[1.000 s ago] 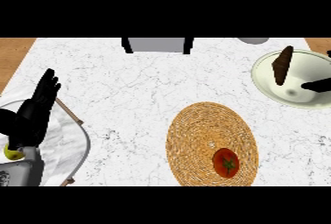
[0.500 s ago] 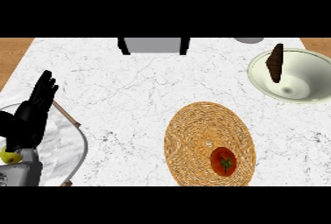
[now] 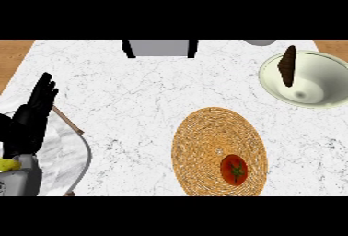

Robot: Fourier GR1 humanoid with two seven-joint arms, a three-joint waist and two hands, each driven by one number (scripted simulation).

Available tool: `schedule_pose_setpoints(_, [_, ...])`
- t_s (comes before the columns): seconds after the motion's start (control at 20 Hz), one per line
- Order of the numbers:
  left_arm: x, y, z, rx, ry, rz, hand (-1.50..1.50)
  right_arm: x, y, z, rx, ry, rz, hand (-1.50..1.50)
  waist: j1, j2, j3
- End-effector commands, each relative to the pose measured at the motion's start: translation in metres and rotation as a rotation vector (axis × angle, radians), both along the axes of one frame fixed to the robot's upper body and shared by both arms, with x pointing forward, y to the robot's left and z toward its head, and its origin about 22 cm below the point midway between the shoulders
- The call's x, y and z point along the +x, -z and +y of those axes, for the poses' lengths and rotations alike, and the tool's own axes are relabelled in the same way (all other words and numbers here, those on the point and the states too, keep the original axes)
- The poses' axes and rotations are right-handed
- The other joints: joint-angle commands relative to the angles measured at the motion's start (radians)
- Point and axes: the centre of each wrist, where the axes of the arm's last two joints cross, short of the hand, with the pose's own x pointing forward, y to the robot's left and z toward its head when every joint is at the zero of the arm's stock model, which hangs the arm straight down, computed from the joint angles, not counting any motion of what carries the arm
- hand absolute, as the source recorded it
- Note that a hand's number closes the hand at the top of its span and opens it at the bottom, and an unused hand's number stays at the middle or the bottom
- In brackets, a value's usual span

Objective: Pick the croissant from the placemat and place it in the bowl

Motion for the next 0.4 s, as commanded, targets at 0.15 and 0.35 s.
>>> schedule_pose_setpoints(0.15, [-0.008, 0.012, -0.006, -0.003, 0.029, -0.008, 0.00, -0.069, 0.003, -0.037, 0.059, -0.037, -0.088, -1.50, 0.009, 0.002, 0.001])
schedule_pose_setpoints(0.35, [-0.006, -0.003, -0.005, 0.011, 0.008, 0.013, 0.00, -0.077, -0.005, -0.042, 0.056, -0.088, -0.136, -1.50, 0.004, -0.002, -0.001])
